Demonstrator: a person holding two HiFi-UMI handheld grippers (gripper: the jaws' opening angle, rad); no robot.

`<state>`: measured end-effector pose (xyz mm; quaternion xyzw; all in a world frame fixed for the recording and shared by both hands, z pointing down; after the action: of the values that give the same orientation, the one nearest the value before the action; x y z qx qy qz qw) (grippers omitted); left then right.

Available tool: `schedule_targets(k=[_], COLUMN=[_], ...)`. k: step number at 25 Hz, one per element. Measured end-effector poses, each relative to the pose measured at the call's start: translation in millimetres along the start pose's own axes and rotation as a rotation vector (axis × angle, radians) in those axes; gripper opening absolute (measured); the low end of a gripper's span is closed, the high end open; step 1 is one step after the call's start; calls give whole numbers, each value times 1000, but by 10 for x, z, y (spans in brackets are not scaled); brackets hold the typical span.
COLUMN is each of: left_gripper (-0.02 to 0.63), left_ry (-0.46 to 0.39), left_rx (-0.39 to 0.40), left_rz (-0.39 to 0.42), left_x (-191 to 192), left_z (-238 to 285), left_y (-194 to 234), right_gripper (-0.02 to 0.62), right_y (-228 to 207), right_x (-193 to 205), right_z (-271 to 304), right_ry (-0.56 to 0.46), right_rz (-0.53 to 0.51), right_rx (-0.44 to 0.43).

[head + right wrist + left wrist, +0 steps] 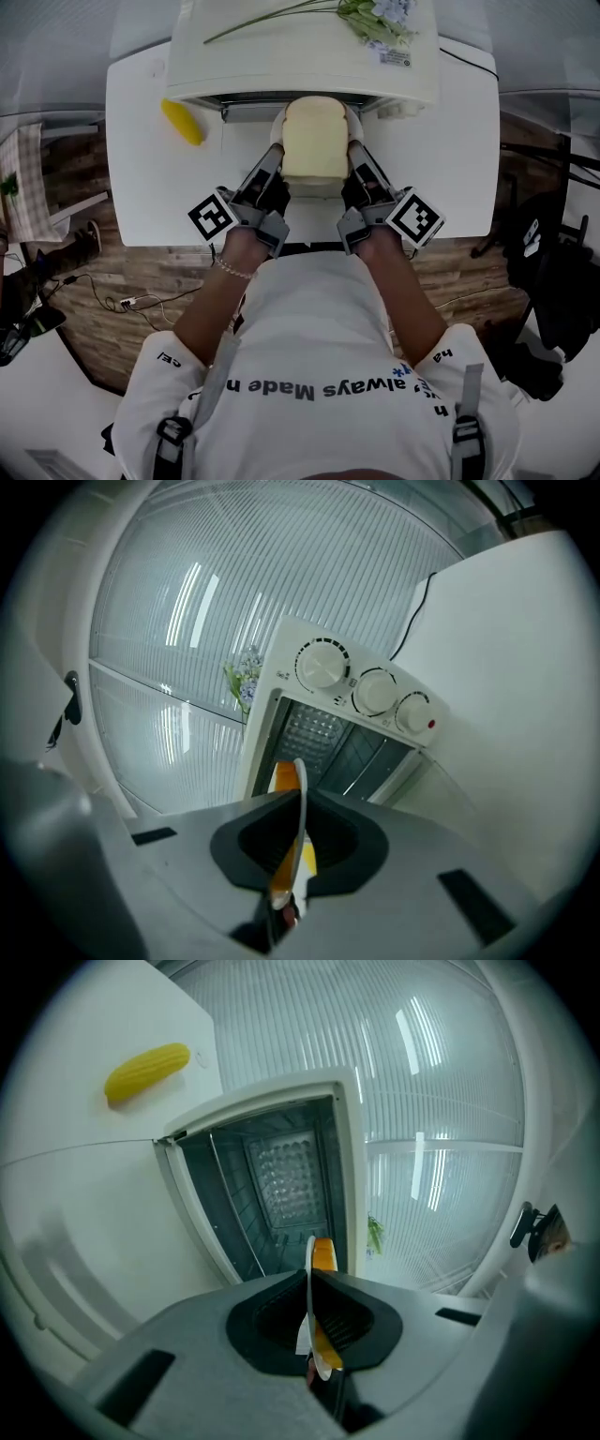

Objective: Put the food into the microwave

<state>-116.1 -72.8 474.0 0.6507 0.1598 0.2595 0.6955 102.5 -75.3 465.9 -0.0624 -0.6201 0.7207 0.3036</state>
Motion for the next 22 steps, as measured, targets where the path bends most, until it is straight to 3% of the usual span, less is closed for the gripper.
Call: schedule_targets(k=[22], left_gripper=[18], left_ry=[-16], left_rx=[-80], left_rz=[-6], left_x=[-267], left_z=[540], left_y=[905], right_gripper=[26], right_y=[-866], right_x=[34], right_z=[738], right_ry=[36], right_rz=[20], right_rx=[112])
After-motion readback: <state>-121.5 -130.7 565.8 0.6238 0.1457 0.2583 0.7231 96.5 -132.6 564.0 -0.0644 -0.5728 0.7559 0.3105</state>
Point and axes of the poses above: the fingertips, and each gripper's own axes: z forward along the fingers, y to its left, x out of its underside, the point moved 7 cm from there along -z, backward along the fingers, and after that the axes turned 5 degrees about -y, right-handed, at the moved point
